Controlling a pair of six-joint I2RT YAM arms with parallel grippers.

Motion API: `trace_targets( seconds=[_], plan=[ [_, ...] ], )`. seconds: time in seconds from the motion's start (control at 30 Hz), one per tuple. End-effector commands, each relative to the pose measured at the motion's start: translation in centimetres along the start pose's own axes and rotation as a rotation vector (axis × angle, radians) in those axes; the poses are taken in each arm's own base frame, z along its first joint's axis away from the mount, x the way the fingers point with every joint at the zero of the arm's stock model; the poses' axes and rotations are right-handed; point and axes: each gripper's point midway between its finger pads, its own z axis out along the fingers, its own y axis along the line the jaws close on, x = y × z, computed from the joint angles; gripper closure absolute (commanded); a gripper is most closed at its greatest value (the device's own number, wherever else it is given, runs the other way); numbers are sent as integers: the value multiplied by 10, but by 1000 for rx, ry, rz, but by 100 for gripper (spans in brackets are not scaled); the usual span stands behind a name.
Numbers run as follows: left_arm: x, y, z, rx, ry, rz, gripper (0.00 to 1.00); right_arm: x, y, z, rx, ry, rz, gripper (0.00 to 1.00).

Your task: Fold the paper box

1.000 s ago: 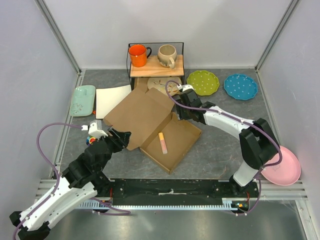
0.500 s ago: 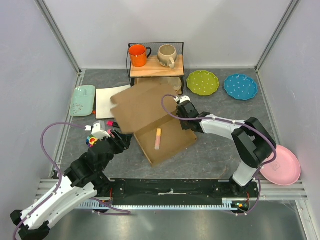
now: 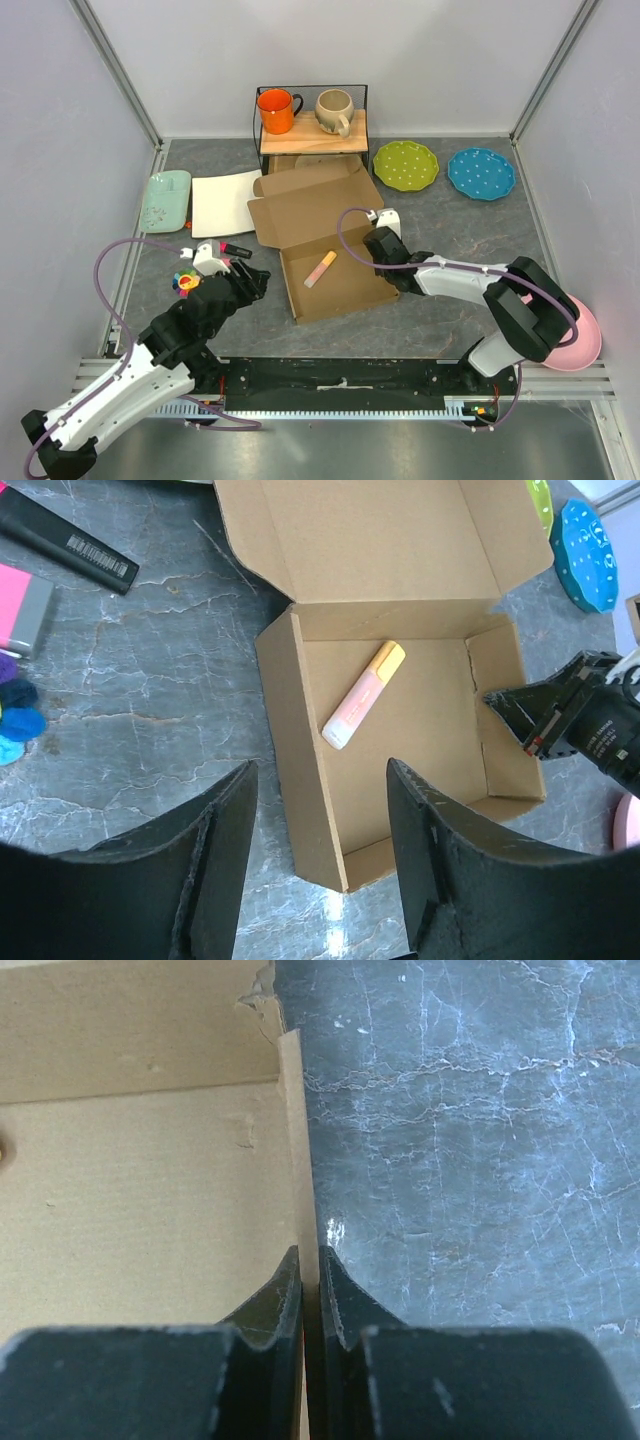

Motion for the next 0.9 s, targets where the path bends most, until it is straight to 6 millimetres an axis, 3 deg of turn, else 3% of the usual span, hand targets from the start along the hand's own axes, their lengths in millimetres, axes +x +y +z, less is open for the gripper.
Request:
trace_targets(
  seconds=[0.0,0.23,0.47,0.67,0.73,0.8,0.87],
  plan=[
    [-8,-15,6,33,-20,-4,37,13,-20,-14,114,26,34,91],
    [-13,-13,14,-9,-47,26,32,46,-5,-40,89,110,37,89],
    [-46,-17,13,-65,-145,92,30,72,4,-54,35,156,116,87],
    [-67,-27,17,-53,-180,143,28,79,3,-74,-21,147,148,86],
    [-71,-33,23,-35,-180,176,25,80,0,-78,-25,149,149,74],
    [-67,-30,35,-33,-132,208,21,73,-3,-85,-37,126,151,52],
    [-70,-34,45,13,-73,201,19,57,-4,-93,-51,80,176,41]
  ],
)
